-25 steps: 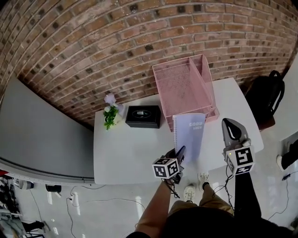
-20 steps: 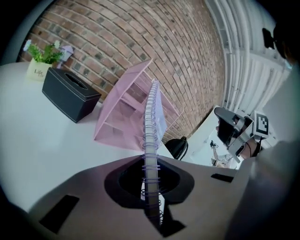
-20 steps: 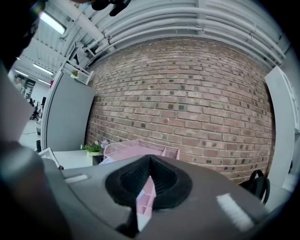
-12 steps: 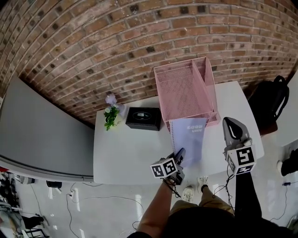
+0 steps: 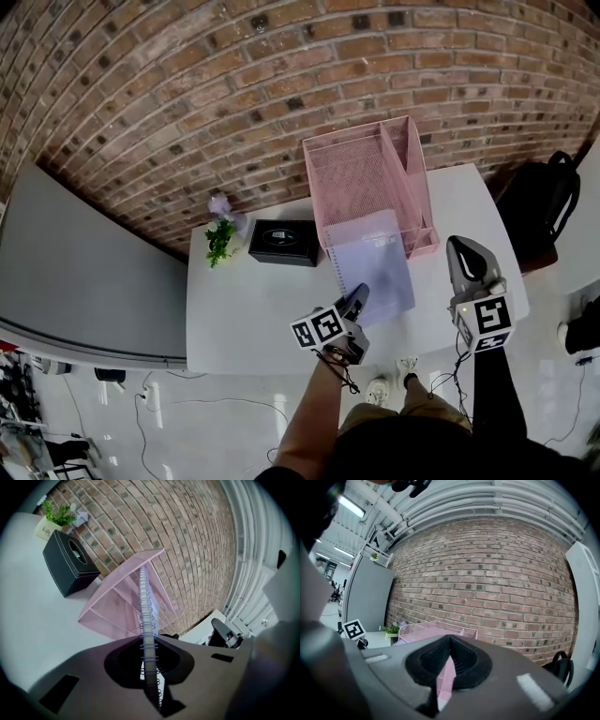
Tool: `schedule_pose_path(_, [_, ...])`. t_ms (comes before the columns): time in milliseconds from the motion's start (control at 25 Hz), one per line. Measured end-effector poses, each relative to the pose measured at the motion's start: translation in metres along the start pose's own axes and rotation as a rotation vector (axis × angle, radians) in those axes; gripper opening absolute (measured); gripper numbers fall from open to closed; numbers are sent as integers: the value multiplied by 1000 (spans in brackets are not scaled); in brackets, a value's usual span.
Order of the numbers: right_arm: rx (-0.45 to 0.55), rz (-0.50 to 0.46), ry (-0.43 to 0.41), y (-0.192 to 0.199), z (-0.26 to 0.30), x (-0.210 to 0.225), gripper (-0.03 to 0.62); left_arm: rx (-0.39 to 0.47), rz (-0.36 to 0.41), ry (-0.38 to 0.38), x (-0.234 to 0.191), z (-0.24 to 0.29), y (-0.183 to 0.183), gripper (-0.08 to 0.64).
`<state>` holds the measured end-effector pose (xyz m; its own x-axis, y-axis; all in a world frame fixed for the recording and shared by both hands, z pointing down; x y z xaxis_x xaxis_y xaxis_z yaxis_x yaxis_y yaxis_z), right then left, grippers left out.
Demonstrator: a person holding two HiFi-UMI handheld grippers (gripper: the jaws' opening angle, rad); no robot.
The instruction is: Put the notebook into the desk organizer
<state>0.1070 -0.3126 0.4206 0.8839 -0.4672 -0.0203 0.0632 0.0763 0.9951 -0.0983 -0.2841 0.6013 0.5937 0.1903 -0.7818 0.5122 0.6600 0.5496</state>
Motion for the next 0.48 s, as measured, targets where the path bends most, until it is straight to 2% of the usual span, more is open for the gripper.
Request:
schedule_pose_path(160, [2,-1,0,-2,-2,1,0,10,-31,5,12,9,-17,40])
schedule_pose_path(480, [16,-1,-1,-5,-6,1,0,93,14,-110,8,18,-63,103])
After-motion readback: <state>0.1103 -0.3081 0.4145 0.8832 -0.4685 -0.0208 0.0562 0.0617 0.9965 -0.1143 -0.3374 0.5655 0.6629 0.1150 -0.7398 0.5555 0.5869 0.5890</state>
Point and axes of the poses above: the fingertips, and each gripper's own axes: z forward along the fingers, x to its right, y out of its underside, the point moved 3 cm from there along -z, backward along the fingers, and after that the axes turned 6 degrees about z, right-handed, at the moved point
